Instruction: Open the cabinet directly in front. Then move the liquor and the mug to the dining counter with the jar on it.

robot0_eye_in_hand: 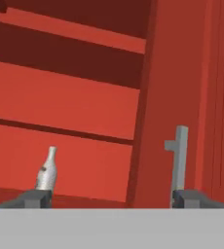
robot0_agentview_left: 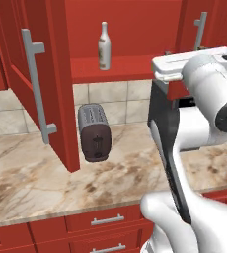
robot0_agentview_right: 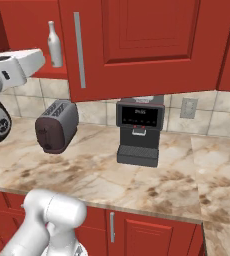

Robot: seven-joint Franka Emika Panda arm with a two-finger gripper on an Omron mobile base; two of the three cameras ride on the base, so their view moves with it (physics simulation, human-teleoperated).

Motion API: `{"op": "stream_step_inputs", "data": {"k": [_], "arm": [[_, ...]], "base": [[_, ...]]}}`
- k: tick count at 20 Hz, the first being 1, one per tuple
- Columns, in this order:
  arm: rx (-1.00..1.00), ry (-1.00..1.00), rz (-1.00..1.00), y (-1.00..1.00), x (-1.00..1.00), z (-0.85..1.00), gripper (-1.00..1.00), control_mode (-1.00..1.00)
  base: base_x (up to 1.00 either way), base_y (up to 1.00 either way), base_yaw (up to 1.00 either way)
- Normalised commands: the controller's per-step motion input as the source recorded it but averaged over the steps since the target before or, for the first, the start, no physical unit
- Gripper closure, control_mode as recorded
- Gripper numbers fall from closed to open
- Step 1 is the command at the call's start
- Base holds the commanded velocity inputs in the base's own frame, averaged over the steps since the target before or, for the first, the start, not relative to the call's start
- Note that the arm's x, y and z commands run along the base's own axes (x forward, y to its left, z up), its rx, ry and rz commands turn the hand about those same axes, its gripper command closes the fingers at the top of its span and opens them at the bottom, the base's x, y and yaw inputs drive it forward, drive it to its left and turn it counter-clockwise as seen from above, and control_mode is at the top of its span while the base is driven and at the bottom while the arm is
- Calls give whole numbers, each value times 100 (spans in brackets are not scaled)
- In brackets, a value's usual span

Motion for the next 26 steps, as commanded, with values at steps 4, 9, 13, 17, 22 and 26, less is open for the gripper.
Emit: {"op": "stream_step_inputs", "data": {"k": [4, 9, 13, 17, 22, 26], "arm": [[-9, 36, 0, 61, 13, 0, -100, -100], [-3, 18, -7, 24, 24, 0, -100, -100], [0, 4, -2, 0, 15, 0, -100, -100], [0, 0, 0, 0, 16, 0, -100, -100], [-2, 0, 0, 0, 21, -8, -100, -100], [-10, 0, 0, 0, 4, -42, -100, -100]], "base": [[0, 0, 0], [0, 0, 0], [0, 0, 0], [0, 0, 0], [0, 0, 0], [0, 0, 0]]}}
